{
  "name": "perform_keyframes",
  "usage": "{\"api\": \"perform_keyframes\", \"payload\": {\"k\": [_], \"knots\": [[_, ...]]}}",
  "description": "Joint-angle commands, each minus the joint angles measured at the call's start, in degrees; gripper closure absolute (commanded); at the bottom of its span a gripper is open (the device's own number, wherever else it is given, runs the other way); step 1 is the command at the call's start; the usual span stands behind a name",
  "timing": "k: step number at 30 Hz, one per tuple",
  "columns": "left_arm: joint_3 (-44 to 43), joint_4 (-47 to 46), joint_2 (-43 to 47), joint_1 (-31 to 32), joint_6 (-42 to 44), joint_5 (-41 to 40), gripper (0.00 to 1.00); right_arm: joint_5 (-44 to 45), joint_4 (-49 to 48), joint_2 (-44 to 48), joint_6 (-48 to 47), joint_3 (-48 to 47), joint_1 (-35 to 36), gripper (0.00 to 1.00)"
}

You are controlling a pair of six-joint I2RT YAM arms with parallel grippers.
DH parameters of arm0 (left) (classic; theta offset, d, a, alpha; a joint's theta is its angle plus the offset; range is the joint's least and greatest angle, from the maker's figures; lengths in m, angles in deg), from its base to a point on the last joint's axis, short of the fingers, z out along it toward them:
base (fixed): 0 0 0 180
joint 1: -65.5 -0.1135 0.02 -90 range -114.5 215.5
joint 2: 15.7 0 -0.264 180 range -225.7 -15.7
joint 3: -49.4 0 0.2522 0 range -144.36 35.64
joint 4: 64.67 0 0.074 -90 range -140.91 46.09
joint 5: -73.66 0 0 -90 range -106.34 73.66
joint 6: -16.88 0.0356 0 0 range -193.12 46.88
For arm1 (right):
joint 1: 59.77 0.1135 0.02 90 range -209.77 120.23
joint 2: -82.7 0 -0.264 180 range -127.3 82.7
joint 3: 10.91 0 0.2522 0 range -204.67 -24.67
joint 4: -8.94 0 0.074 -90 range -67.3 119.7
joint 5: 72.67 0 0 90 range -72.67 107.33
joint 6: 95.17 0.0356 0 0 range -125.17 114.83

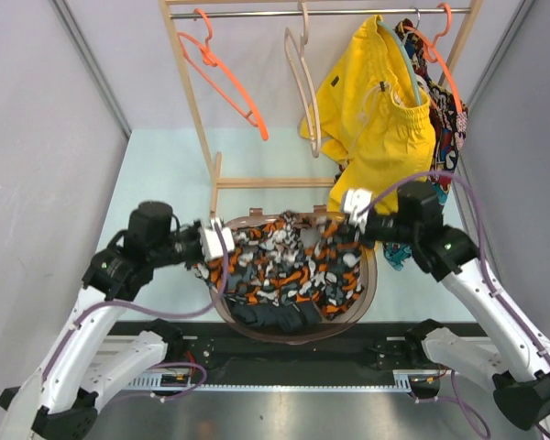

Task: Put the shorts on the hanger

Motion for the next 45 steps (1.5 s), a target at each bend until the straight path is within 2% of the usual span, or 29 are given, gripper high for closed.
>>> {"api": "perform_keyframes", "payload": {"k": [1, 4, 6, 7, 9, 10, 12, 13, 14, 16, 18, 20, 21, 24, 26, 31, 33, 38, 42, 44, 45], "knots": [[8.34, 13.02, 4.9, -0.24, 14.17, 7.55, 1.0, -7.45, 11.22, 5.84, -11.8, 10.17, 6.13, 1.0], [12.04, 15.84, 5.96, -0.33, 15.05, 10.11, 0.99, -3.24, 13.34, 9.53, -15.33, 15.46, 13.25, 1.0], [12.4, 18.56, 5.26, -0.25, 15.84, 12.48, 0.86, -0.51, 13.51, 11.56, -15.86, 16.62, 16.77, 1.0], [11.96, 19.44, 4.91, -0.24, 15.32, 13.01, 0.63, 0.19, 13.17, 11.91, -15.08, 16.71, 17.39, 0.91], [10.82, 19.01, 3.68, -0.16, 11.48, 13.8, 0.5, 3.0, 10.01, 12.79, -11.14, 16.36, 17.66, 0.7], [8.81, 17.87, 3.24, -0.24, 9.54, 14.15, 0.45, 4.05, 9.04, 13.14, -10.07, 15.66, 17.57, 0.58], [6.35, 16.11, 2.27, -0.33, 3.23, 15.55, 0.37, 7.74, 6.05, 13.93, -5.61, 14.61, 17.4, 0.46], [3.64, 13.32, 2.01, -0.68, 0.67, 16.17, 0.35, 8.89, 5.61, 13.93, -4.36, 13.91, 17.31, 0.31], [2.3, 11.73, 1.74, -1.03, -1.88, 16.87, 0.26, 9.94, 5.43, 14.02, -3.13, 12.33, 16.96, 0.25], [-1.29, 5.17, 0.78, -2.52, -11.02, 17.93, 0.17, 10.48, 5.78, 14.11, -0.06, 10.92, 15.56, 0.11], [-3.76, 0.31, -0.45, -4.02, -20.48, 18.37, 0.15, 9.87, 8.76, 14.81, 0.05, 9.42, 13.98, 0.04], [-7.63, -7.25, -3.09, -6.57, -26.4, 17.59, 0.12, 9.69, 12.61, 15.69, -0.91, 8.98, 13.36, 0.0], [-8.77, -9.97, -4.23, -7.18, -32.78, 16.36, 0.13, 9.78, 13.94, 16.65, -1.53, 8.8, 13.09, 0.0], [-15.17, -21.47, -9.15, -7.98, -42.32, 7.94, 0.08, 9.95, 18.25, 18.06, -2.24, 8.54, 13.0, 0.0], [-18.35, -24.66, -13.96, -7.98, -48.36, 4.32, 0.07, 9.95, 20.1, 19.03, -2.24, 8.45, 13.0, 0.0], [-23.99, -38.02, -21.63, -8.77, -64.81, -6.31, 0.1, 11.88, 20.2, 19.65, -0.48, 7.84, 13.0, 0.0], [-23.99, -43.71, -23.82, -9.56, -71.15, -7.55, 0.11, 12.06, 19.67, 20.17, 1.71, 7.31, 13.0, 0.0], [-27.59, -45.59, -29.28, -11.14, -80.64, -9.22, 0.12, 13.47, 15.98, 20.53, 6.98, 4.51, 13.0, 0.0], [-28.82, -48.92, -32.79, -12.46, -84.78, -6.6, 0.14, 13.91, 12.29, 20.27, 10.33, 2.92, 13.09, 0.0], [-29.0, -50.24, -34.64, -12.72, -86.89, -5.45, 0.19, 14.26, 10.79, 20.0, 11.3, 2.04, 13.0, 0.0], [-28.74, -52.43, -35.17, -13.25, -87.77, -3.62, 0.24, 14.7, 10.44, 19.74, 11.47, 1.77, 13.0, 0.0]]}}
